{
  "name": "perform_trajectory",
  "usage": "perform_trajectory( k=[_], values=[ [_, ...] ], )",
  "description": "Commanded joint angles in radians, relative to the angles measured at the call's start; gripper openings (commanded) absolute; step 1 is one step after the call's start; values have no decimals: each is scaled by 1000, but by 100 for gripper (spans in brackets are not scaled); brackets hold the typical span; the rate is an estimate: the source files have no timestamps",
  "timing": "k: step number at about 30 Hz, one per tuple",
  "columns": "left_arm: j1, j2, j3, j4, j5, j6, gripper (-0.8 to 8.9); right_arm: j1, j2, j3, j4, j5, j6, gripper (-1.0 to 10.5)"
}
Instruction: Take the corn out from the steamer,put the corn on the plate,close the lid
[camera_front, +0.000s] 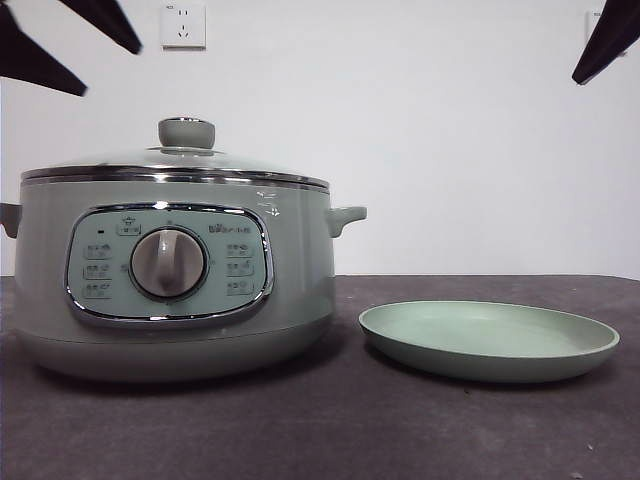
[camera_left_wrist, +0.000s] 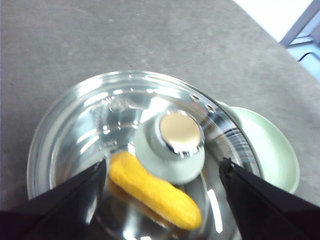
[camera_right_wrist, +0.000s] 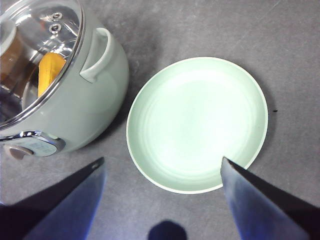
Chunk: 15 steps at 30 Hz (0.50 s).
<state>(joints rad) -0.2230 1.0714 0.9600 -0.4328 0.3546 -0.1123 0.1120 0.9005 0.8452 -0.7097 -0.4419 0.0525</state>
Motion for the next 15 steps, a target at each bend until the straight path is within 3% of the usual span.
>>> perform_trajectory(
  k=[1, 15],
  values=[
    [-40, 63, 48, 2, -54, 41, 381, 0, 3, 3, 3, 2, 3, 383],
    [-174, 267, 122, 42, -198, 91, 377, 0, 3, 3, 4, 3, 3, 382]
  ],
)
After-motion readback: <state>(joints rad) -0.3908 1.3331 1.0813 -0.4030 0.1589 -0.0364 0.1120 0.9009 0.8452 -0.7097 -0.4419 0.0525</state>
